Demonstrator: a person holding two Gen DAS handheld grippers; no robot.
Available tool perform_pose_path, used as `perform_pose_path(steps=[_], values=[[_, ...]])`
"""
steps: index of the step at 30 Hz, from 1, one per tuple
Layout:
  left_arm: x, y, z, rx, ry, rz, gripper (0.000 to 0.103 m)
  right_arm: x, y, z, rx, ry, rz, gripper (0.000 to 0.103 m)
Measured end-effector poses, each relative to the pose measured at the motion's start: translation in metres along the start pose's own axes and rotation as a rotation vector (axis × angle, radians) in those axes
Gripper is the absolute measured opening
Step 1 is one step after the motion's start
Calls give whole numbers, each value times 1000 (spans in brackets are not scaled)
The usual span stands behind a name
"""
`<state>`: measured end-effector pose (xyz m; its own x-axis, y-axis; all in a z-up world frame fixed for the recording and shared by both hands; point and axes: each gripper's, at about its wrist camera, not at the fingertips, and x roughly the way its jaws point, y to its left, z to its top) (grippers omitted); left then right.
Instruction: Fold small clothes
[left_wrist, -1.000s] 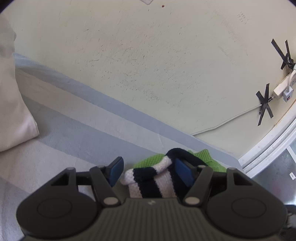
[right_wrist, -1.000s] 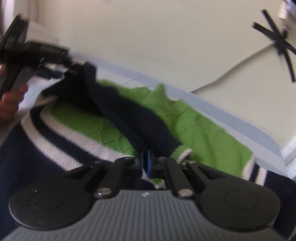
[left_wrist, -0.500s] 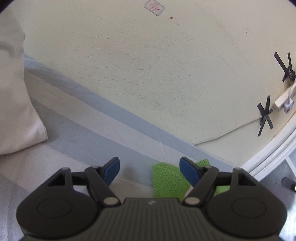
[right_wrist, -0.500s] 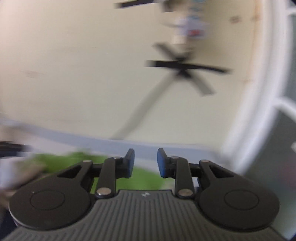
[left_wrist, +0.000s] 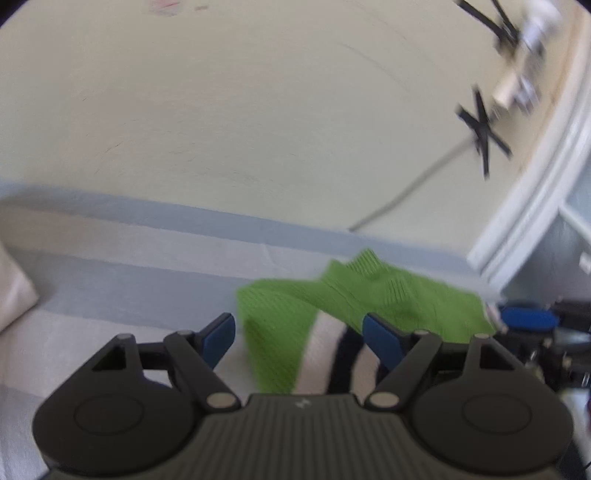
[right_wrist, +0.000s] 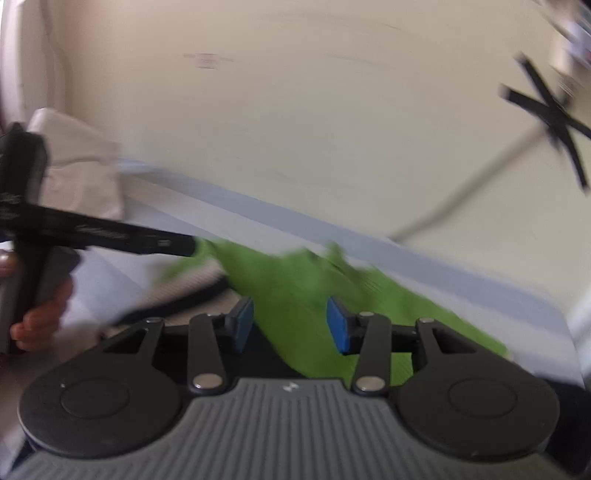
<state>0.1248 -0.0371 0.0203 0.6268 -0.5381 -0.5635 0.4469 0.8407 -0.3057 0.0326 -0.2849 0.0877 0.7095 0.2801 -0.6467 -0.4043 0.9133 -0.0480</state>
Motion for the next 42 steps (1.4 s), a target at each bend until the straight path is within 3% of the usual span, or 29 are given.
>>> perform_pose_path(steps=[2, 3, 4, 6, 7, 9, 12, 17, 21, 24, 25, 29, 31, 34, 36, 38, 39, 42], values=[[9, -21, -6, 110, 2, 68, 67, -5, -19, -21, 39, 25, -51, 51], [14, -28, -11, 160, 16, 101, 47, -10, -29, -30, 61, 38, -67, 52], [21, -32, -14, 190, 39, 122, 38, -14, -37, -41, 83, 50, -76, 53], [16, -37, -19, 236, 29, 148, 24, -19, -50, -57, 124, 69, -96, 54], [14, -36, -19, 237, 25, 144, 23, -22, -54, -64, 145, 75, -104, 54], [10, -28, -15, 200, 22, 120, 18, -28, -61, -73, 189, 74, -106, 54], [-7, 5, -3, 12, 4, 66, 11, -33, -67, -82, 231, 67, -98, 55], [-14, 44, 3, -182, 9, 61, 10, -38, -72, -87, 237, 41, -106, 60], [-6, 45, 0, -187, 37, 65, 10, -34, -81, -99, 298, 72, -79, 58], [-6, 42, -1, -168, 34, 76, 11, -33, -73, -102, 285, 69, -75, 35], [-6, 42, -1, -169, 35, 76, 11, -33, -69, -100, 263, 61, -92, 14], [-9, 46, 1, -194, 29, 60, 11, -43, -62, -77, 185, -31, -156, 8], [-9, 46, 1, -202, 27, 57, 11, -48, -68, -59, 182, -117, -193, 8], [-7, 43, 0, -181, 34, 86, 12, -28, -85, -39, 222, -159, -229, 11], [-5, 40, -2, -152, 42, 119, 18, 10, -94, -37, 229, -84, -286, 18], [-8, 39, 0, -148, 35, 126, 22, 37, -104, -45, 246, 22, -343, 18], [-13, 40, 2, -157, 15, 123, 25, 33, -112, -51, 297, 14, -332, 18], [-30, 41, 7, -202, -56, 90, 34, -19, -143, -75, 527, -145, -246, 24]])
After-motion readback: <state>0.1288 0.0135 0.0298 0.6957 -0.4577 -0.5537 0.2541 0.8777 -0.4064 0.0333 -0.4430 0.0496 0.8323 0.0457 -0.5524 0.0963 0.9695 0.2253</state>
